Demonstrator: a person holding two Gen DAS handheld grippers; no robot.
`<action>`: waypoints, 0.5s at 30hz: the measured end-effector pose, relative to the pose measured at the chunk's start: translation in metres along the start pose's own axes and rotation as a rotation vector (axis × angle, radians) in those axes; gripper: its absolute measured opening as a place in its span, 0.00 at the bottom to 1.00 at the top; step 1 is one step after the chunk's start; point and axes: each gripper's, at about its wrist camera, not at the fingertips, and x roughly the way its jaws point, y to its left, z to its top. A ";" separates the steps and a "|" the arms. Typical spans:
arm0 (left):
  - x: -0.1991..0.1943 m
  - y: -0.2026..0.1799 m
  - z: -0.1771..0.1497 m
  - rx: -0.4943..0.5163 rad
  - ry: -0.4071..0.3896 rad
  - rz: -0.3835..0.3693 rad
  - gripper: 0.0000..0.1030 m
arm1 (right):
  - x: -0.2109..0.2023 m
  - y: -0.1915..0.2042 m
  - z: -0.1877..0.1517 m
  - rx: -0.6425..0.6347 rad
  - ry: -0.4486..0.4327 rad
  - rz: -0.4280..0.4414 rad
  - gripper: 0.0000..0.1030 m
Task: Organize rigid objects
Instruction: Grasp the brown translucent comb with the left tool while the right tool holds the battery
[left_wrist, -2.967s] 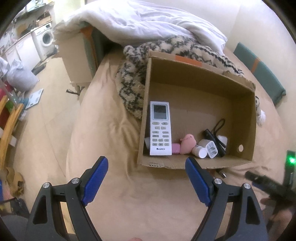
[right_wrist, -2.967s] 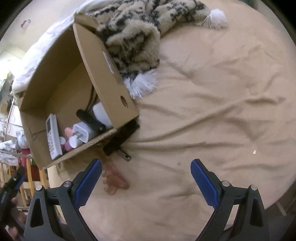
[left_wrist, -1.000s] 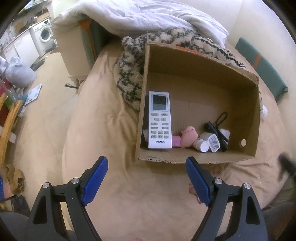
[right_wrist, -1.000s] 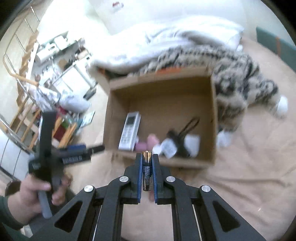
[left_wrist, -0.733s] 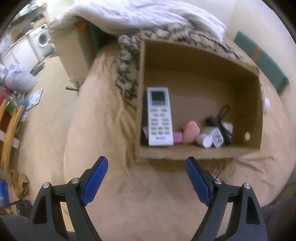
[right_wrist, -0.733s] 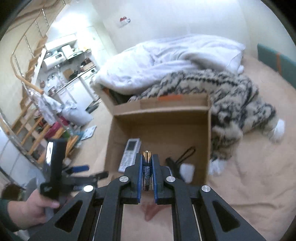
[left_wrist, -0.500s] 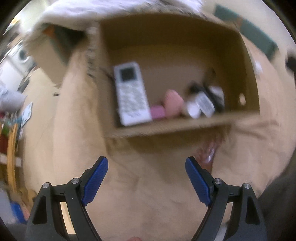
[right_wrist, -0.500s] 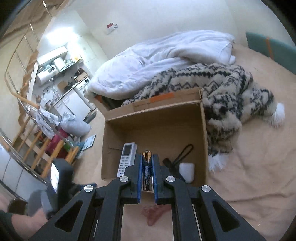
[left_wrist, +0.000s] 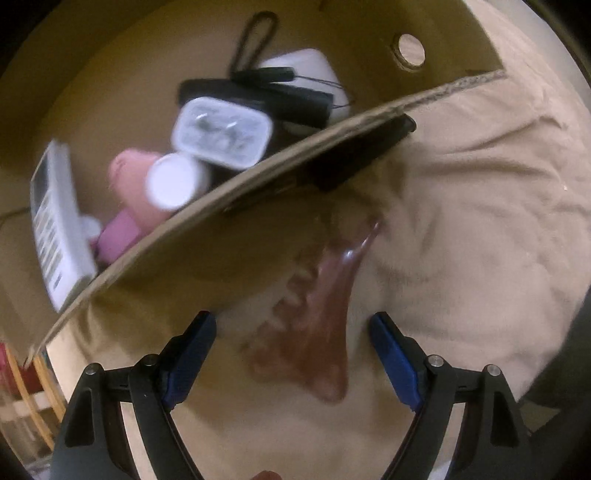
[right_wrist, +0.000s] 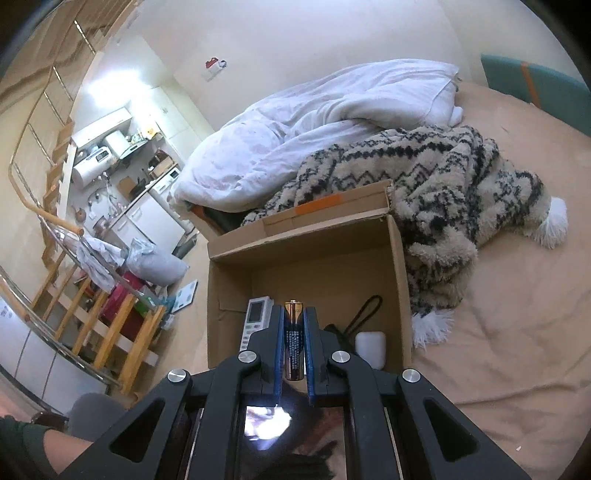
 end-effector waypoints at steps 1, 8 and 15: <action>0.000 0.001 0.004 -0.005 -0.007 -0.007 0.81 | 0.000 0.000 0.000 0.000 0.003 0.003 0.11; -0.005 0.012 0.008 -0.022 0.003 -0.076 0.31 | 0.004 0.007 0.001 -0.010 0.016 0.008 0.11; -0.015 0.034 -0.022 -0.064 -0.008 -0.038 0.31 | 0.007 0.009 -0.001 -0.020 0.028 -0.004 0.11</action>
